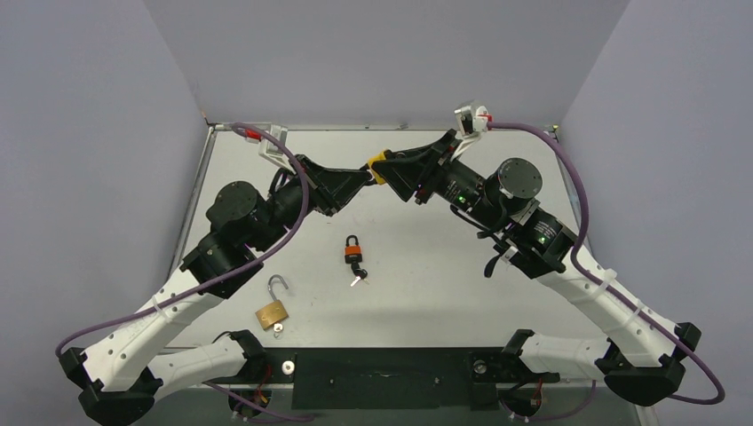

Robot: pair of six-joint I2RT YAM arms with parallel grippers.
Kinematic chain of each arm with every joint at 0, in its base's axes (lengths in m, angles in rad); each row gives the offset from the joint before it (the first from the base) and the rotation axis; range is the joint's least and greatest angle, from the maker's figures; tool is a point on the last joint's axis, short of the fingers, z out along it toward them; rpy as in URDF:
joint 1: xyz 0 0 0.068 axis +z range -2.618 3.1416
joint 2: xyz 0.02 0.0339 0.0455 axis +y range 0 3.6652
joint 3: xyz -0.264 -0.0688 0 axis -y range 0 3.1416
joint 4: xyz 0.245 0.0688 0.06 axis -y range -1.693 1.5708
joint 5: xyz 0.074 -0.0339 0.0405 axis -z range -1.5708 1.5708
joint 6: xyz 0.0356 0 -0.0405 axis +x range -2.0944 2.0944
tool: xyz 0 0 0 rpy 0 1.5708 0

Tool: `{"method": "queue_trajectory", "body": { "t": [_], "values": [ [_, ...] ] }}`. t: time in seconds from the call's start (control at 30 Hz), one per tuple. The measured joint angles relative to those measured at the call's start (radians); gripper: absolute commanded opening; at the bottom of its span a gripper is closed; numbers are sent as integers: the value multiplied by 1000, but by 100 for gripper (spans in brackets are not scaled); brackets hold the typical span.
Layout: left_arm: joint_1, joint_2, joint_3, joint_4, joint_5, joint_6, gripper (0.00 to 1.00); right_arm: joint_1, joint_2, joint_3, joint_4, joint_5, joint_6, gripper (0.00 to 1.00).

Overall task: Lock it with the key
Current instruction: Lock the lock.

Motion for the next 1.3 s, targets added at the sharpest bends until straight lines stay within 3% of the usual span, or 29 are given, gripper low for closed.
{"method": "queue_trajectory", "body": {
  "t": [0.43,0.83,1.3],
  "values": [
    [0,-11,19,11,7,-17,0,14,-1,-36,112,16,13,0],
    [-21,-54,-1,135,43,-16,0,40,-1,-62,287,-24,84,0],
    [-46,-49,26,151,18,-12,0,98,20,-63,364,65,79,0]
  ]
}}
